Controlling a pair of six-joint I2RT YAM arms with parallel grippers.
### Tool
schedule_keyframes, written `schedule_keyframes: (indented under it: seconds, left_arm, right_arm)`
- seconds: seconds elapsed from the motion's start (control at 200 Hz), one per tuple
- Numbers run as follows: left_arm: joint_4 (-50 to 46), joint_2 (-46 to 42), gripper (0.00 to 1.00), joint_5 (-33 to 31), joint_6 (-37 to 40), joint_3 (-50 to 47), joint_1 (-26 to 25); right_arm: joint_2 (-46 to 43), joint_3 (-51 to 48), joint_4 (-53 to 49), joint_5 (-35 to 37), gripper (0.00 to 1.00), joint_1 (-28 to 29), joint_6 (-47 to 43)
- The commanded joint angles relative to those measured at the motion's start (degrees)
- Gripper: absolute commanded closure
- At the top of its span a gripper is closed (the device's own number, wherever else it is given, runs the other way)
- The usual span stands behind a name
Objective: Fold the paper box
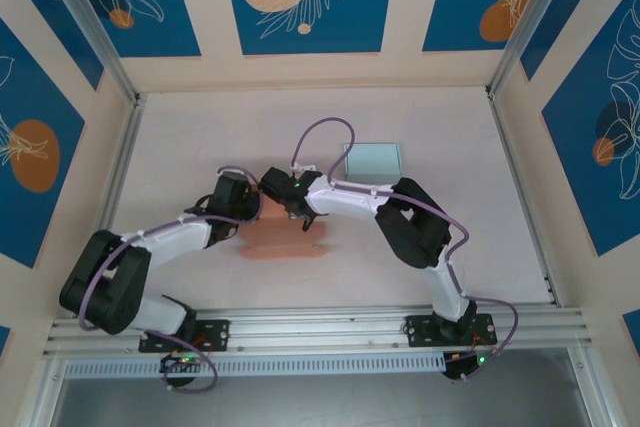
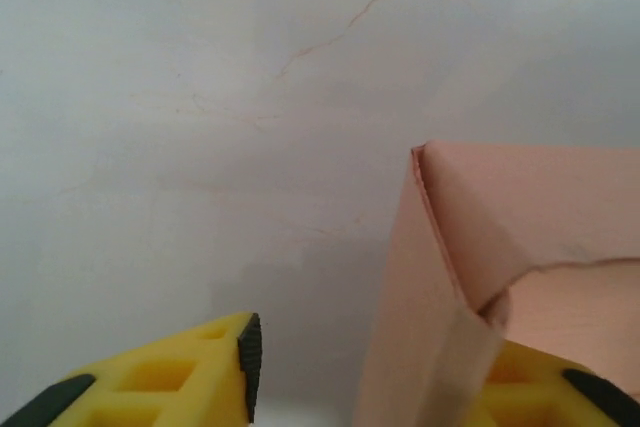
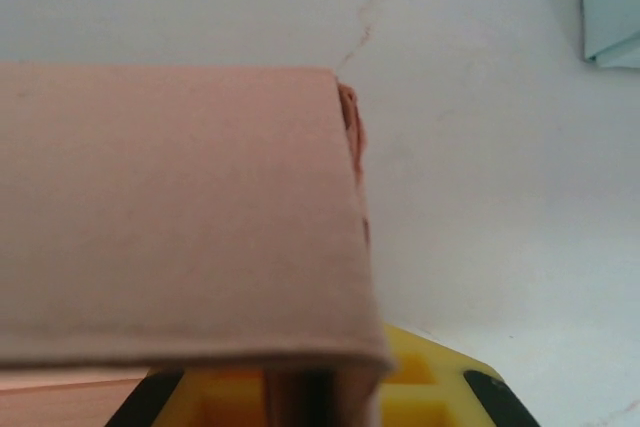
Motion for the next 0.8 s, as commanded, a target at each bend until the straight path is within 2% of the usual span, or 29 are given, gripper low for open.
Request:
schedule_keyframes:
  seconds: [0.0,0.09,0.195,0.325,0.405,0.47,0.6,0.705,0.795]
  left_arm:
    - [-3.59,-5.02,0.51,1.83,1.85,2.01,1.83]
    - [-4.28,-8.76,0.43,4.85,1.15,1.36,2.23]
    - [-4.47,-12.87,0.28,8.64,-0.4,0.85,2.62]
    - [-6.17,-17.5,0.17,8.6,-1.29,1.14,3.22]
    - [-6.16,-19.51,0.15,8.15,-1.71,1.0,4.35]
    - [-5.94,-19.45,0.14,9.24,-2.1,1.15,6.67]
    - [-3.83,-16.87,0.15,13.94,-3.86,1.13,12.47]
    - [-1.33,-14.47,0.17,17.07,-5.01,1.4,14.95]
    - [-0.96,-11.86,0.18,19.78,-4.28,2.93,15.45]
  right_arm:
    - [1.99,-2.36,-14.1,1.98,0.97,-0.99,-1.88]
    - [1.97,-1.79,-13.91,-0.28,0.97,-1.34,-4.51]
    - [2.01,-0.93,-13.19,-3.85,0.97,-2.02,-9.02]
    - [1.87,-0.02,-12.09,-10.55,0.97,-3.14,-16.25]
    - [1.93,0.77,-11.36,-16.58,0.97,-4.17,-21.53]
    - [2.62,2.04,-12.37,-20.27,0.93,-4.8,-25.18]
    - [4.81,5.49,-15.09,-22.2,0.9,-5.84,-30.05]
    - [6.26,7.56,-15.76,-25.27,0.88,-7.09,-32.48]
    - [7.23,9.1,-15.86,-27.07,0.78,-7.76,-34.44]
